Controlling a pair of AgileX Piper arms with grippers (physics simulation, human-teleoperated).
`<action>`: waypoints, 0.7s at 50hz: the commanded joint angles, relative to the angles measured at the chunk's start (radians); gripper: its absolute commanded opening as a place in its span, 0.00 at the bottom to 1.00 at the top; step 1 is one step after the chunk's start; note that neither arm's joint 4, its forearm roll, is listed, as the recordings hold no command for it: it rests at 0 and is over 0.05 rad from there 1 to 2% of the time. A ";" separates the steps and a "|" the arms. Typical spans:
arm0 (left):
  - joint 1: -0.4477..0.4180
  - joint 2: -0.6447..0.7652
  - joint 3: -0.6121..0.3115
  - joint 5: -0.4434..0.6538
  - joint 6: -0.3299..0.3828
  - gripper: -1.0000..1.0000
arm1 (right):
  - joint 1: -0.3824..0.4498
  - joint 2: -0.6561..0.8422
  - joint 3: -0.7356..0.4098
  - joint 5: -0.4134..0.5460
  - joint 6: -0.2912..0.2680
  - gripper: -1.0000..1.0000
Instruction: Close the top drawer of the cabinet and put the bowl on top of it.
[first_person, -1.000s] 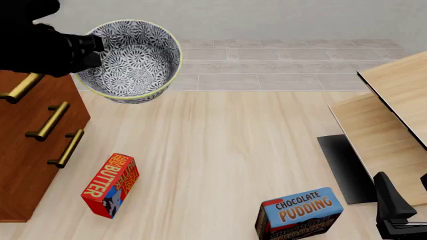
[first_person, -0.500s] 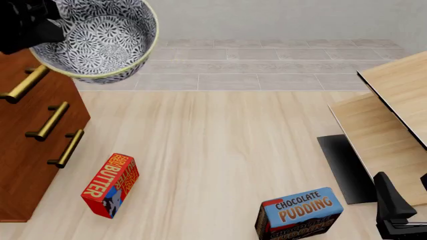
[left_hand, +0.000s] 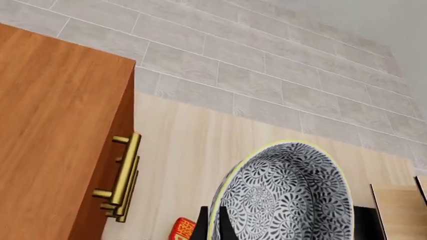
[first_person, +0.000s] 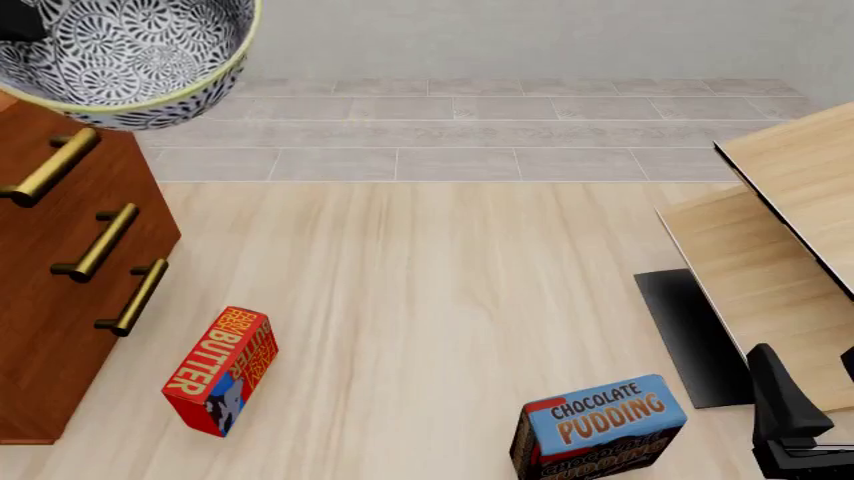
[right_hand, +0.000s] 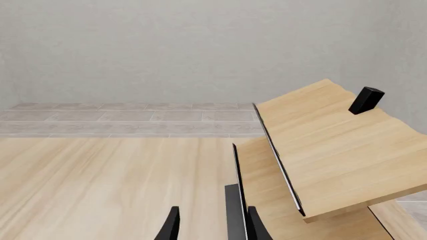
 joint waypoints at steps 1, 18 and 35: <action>0.038 -0.020 -0.032 0.030 -0.004 0.00 | 0.000 -0.001 -0.001 0.002 0.000 1.00; 0.090 -0.027 -0.052 0.045 -0.028 0.00 | 0.000 -0.002 -0.001 0.002 0.000 1.00; 0.116 -0.035 -0.116 0.090 -0.071 0.00 | 0.000 -0.001 -0.001 0.002 0.000 1.00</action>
